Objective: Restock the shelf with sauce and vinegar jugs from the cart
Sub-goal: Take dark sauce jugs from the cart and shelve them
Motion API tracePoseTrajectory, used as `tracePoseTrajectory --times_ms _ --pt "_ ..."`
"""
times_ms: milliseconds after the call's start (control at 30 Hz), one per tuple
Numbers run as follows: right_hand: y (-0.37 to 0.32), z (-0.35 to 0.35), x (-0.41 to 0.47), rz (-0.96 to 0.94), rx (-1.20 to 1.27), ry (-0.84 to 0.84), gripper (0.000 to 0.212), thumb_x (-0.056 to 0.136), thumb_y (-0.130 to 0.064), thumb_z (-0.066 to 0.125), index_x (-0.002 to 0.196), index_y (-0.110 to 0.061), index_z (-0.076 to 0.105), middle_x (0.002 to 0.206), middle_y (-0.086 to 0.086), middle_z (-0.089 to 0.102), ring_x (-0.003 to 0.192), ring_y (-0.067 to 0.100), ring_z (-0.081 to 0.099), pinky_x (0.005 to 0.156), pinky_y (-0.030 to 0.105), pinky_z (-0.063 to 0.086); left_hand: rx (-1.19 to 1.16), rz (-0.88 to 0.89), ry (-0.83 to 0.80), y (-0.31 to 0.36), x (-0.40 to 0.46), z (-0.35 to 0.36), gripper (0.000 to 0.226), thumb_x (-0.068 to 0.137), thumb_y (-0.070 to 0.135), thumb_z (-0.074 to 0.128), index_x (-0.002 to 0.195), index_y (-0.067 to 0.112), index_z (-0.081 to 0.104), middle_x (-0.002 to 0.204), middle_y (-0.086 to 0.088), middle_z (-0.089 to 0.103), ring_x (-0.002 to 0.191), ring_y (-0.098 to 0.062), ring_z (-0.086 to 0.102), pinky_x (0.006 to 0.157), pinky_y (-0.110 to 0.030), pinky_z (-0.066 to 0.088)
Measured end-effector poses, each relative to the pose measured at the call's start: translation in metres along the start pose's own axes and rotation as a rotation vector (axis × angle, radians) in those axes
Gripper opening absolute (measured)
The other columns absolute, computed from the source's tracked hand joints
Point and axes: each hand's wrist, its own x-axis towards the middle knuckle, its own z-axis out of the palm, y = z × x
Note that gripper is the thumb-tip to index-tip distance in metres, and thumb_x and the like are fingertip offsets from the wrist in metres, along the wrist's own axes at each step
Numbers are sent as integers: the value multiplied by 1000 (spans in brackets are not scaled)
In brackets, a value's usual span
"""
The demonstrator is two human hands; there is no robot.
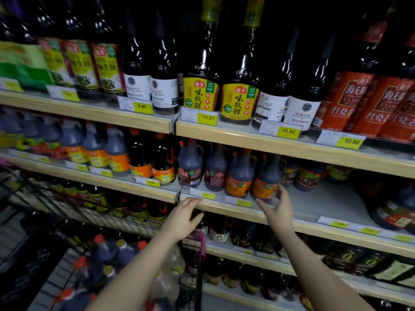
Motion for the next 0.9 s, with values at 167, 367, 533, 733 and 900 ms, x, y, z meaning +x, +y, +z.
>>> tracePoseTrajectory --times_ms 167,367,533,733,900 --pt "-40 44 -96 -53 -19 -61 47 83 -24 68 125 -11 50 109 6 60 95 22 59 79 33 48 -44 -46 50 -67 -95 -50 46 91 39 48 130 14 50 124 -3 52 102 -21 59 89 -25 45" --pt "-90 115 -196 -80 -64 -264 39 86 -20 65 121 -11 53 93 -2 56 77 6 53 66 12 39 -45 -152 48 -151 -212 -101 55 80 46 43 120 12 58 115 -4 60 106 -20 59 92 -23 42" --pt "-107 162 -255 -102 -37 -489 22 84 -15 66 105 -17 57 86 -11 56 75 1 55 63 9 41 -100 -281 84 -195 -289 -128 44 83 37 50 117 12 60 109 -3 64 100 -18 61 86 -23 44" --pt "-120 213 -280 -83 -147 -770 25 87 -17 62 110 -6 60 100 8 63 86 16 57 72 21 44 -142 -440 43 -211 -324 -122 30 92 19 55 121 13 56 95 -3 62 84 -17 62 71 -22 44" --pt "-114 239 -294 -136 -151 -926 21 85 -8 64 105 0 61 93 7 62 84 16 57 74 11 46 -205 -484 26 -212 -323 -116 26 90 19 56 116 20 57 91 -1 61 81 -21 63 68 -26 47"
